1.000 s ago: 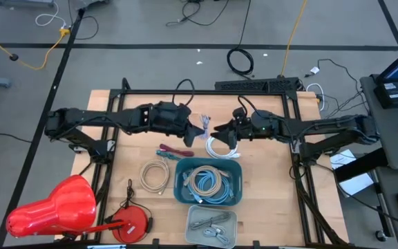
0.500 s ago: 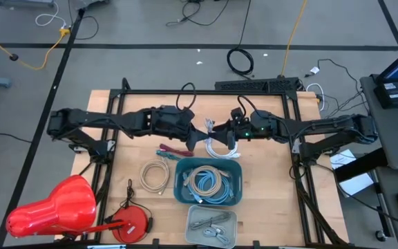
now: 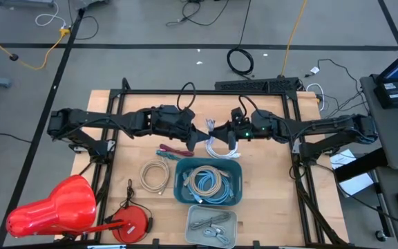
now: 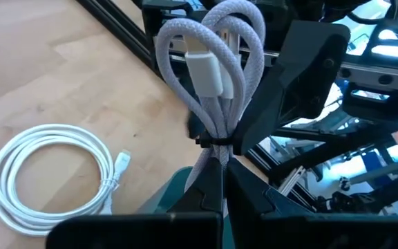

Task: Pick & Place USB Port
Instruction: Put the white USB cable into the gray bin

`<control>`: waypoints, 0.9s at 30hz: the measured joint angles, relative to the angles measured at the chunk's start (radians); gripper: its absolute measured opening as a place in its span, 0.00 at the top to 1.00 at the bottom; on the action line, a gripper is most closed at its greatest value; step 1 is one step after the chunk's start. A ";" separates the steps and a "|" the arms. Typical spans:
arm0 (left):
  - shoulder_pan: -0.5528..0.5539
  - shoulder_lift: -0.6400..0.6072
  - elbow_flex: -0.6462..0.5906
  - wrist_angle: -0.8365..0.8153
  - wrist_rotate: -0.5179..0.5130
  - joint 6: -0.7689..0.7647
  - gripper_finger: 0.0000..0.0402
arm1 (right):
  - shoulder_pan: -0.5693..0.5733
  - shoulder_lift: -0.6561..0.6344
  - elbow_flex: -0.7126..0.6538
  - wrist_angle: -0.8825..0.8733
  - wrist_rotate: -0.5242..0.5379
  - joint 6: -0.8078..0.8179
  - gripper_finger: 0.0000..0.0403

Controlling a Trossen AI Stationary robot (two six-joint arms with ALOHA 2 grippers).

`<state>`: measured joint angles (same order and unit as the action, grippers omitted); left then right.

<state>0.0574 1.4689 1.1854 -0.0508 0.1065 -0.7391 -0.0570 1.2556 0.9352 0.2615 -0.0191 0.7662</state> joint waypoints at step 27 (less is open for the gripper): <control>-0.047 -0.431 0.002 -0.110 0.254 0.153 0.71 | 0.461 0.032 0.010 0.043 0.046 0.204 0.95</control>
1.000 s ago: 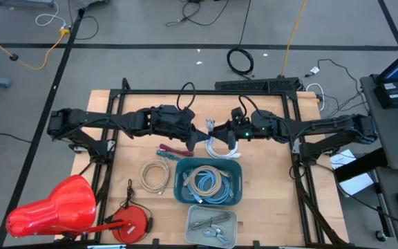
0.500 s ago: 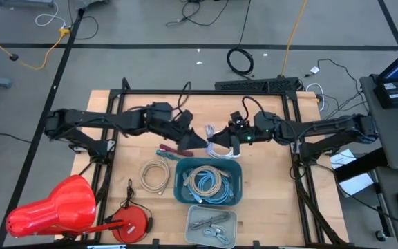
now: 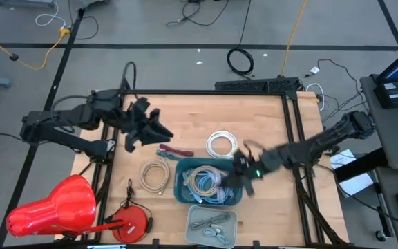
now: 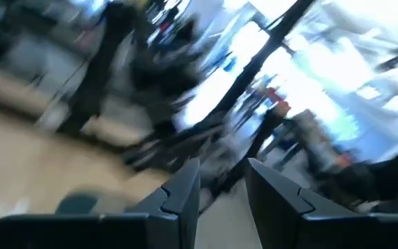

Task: Pick & Place USB Port
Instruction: Put the white USB cable into the gray bin

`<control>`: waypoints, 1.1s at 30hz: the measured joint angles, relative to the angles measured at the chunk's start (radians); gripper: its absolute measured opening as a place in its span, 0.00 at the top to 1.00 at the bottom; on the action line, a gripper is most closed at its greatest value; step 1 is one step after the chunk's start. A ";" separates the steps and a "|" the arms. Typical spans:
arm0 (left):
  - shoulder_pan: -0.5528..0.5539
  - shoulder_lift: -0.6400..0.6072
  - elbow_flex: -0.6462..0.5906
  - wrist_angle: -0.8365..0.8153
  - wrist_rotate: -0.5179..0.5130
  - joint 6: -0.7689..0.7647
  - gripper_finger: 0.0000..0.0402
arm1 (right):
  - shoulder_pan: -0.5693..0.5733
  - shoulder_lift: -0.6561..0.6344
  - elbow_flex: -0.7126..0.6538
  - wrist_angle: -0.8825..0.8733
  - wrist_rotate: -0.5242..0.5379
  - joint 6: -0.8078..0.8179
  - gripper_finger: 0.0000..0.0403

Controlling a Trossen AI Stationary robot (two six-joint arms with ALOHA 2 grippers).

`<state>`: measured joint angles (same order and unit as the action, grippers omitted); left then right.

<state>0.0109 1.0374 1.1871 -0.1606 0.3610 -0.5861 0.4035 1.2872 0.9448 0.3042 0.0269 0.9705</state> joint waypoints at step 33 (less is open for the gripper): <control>-0.548 -0.015 -0.005 -0.346 -0.623 -0.082 0.72 | 0.279 0.823 0.968 -1.231 0.052 -0.127 0.95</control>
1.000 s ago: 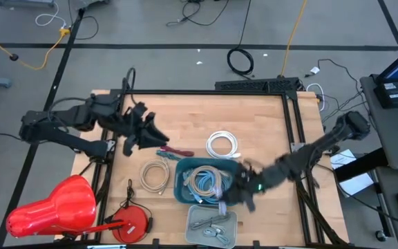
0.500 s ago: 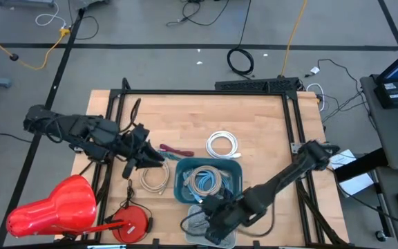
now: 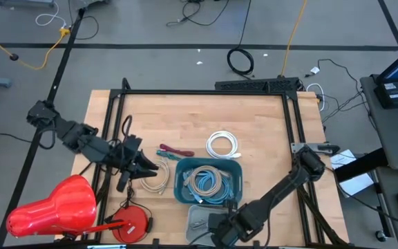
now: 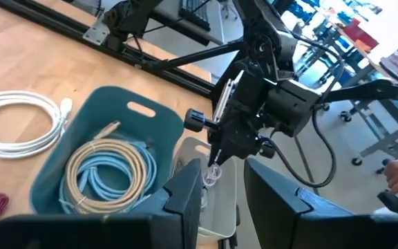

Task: Pick & Place USB Port
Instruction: Put the white USB cable into the gray bin, then put the black and pink USB cable into the gray bin

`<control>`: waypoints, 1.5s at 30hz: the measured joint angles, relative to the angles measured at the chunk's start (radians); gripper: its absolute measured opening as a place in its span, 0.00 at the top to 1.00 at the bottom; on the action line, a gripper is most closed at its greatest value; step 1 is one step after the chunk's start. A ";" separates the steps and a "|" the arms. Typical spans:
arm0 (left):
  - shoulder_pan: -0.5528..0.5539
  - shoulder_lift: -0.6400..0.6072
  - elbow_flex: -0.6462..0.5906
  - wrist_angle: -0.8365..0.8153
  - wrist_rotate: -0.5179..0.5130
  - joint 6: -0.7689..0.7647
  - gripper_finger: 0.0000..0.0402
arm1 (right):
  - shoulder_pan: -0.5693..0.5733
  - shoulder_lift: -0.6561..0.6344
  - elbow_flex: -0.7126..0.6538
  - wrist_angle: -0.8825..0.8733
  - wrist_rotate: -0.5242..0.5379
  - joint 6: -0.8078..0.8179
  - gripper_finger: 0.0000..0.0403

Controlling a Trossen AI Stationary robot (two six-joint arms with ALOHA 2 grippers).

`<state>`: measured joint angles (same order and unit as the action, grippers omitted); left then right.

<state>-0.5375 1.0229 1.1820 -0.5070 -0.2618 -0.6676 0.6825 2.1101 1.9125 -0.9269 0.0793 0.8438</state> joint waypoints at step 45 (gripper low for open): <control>0.656 0.693 -0.014 -0.525 0.208 0.733 0.72 | -0.164 -0.551 -0.071 -0.038 0.501 -0.169 0.48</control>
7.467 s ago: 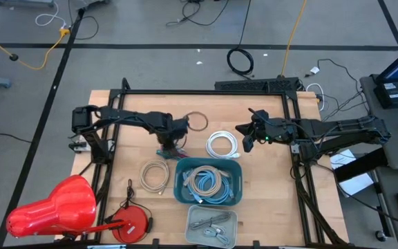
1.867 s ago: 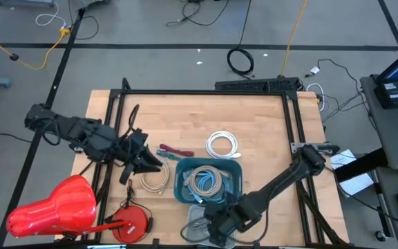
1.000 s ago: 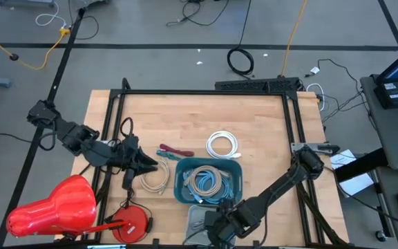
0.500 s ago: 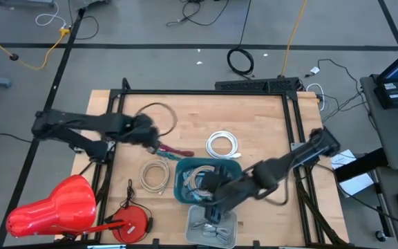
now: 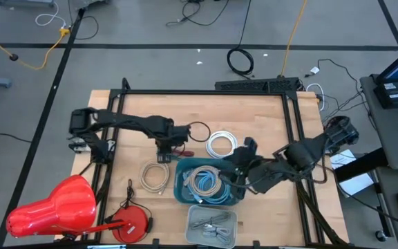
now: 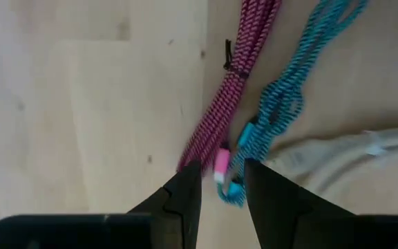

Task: Pick & Place USB Port
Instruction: Put the black and pink USB cable into the gray bin

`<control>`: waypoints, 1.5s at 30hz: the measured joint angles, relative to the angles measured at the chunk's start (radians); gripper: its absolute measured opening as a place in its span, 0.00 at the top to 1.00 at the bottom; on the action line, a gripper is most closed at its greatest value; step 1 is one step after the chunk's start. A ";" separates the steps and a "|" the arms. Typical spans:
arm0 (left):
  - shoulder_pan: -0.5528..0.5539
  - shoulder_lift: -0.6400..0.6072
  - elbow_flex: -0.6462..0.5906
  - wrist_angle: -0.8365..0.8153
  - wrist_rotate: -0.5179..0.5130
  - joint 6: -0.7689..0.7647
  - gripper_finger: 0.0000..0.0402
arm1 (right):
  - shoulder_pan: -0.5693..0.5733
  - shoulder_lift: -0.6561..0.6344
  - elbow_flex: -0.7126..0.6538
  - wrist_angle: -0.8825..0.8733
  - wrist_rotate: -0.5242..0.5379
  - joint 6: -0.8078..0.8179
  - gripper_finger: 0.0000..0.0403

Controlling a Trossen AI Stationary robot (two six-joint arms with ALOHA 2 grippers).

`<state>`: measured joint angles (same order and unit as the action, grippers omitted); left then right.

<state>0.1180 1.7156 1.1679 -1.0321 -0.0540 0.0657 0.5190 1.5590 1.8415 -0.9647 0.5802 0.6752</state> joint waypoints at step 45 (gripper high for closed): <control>0.225 -0.348 0.000 0.440 0.135 -0.538 0.97 | -0.216 -0.389 -0.594 0.633 0.052 -0.047 0.48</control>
<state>0.3426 1.3676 1.1683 -0.5922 0.0814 -0.4723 0.3029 1.1703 1.2475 -0.3316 0.6324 0.6280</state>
